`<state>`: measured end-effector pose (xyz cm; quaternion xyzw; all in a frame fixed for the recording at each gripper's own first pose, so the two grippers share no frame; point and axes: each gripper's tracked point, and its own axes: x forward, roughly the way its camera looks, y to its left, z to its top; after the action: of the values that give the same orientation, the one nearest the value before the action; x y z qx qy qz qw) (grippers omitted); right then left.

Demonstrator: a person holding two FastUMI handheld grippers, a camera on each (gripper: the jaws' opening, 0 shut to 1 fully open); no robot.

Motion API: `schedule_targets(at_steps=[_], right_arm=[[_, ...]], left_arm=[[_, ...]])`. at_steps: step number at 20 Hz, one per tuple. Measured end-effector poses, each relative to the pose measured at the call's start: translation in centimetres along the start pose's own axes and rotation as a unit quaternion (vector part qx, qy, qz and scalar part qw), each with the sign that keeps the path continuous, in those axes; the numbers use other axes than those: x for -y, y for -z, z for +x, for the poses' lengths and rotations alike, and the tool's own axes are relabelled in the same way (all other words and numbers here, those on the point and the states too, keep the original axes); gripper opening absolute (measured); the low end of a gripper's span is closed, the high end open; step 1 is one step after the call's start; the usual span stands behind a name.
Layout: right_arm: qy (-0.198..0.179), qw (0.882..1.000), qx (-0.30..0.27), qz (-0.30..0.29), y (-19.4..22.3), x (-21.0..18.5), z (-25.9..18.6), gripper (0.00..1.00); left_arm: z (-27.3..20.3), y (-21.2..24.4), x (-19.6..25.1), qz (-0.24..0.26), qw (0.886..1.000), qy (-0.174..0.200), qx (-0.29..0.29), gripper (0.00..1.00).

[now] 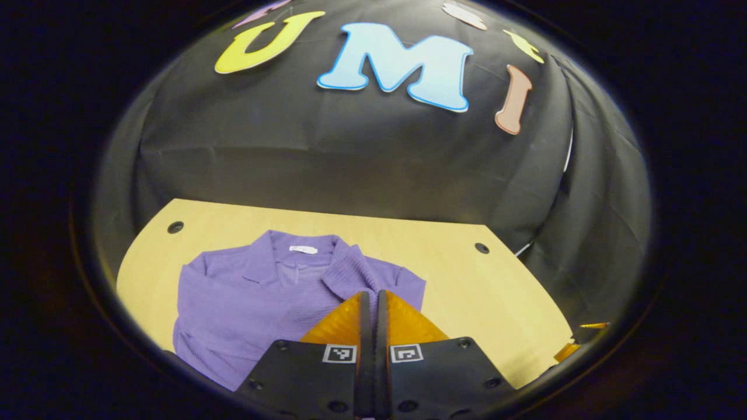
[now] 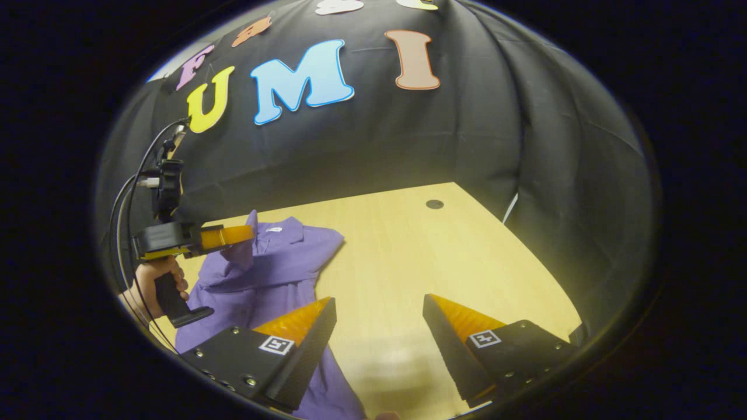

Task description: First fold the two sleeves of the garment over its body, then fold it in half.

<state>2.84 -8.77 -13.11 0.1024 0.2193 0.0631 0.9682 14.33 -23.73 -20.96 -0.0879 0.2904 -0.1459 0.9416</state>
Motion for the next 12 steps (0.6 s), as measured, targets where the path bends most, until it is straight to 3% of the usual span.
schedule_targets(at_steps=[4,7,8,10,11,12], right_arm=[[0.007,1.0,0.004,0.009,0.0,-0.8,-0.5,0.93],[0.004,1.0,0.004,0.011,0.3,-2.4,-1.0,0.93],[0.003,1.0,0.003,0.007,0.3,-2.8,-1.3,0.93],[0.003,1.0,0.004,-0.004,0.4,-3.7,-1.5,0.93],[0.004,1.0,0.005,-0.007,0.4,-4.0,-1.7,0.93],[0.005,1.0,0.006,-0.009,0.5,-4.3,-2.0,0.93]], left_arm=[[0.4,0.5,0.4,0.006,1.0,0.013,-0.01,0.07],[0.1,0.9,0.6,0.005,0.999,0.03,-0.013,0.14],[-0.2,0.9,0.6,0.004,0.999,0.034,-0.009,0.2],[-1.1,0.6,0.3,0.005,0.999,0.035,0.001,0.58],[-1.6,0.4,0.0,0.009,0.999,0.035,0.007,0.7],[-2.4,0.2,-0.5,0.012,0.999,0.027,0.014,0.72]])
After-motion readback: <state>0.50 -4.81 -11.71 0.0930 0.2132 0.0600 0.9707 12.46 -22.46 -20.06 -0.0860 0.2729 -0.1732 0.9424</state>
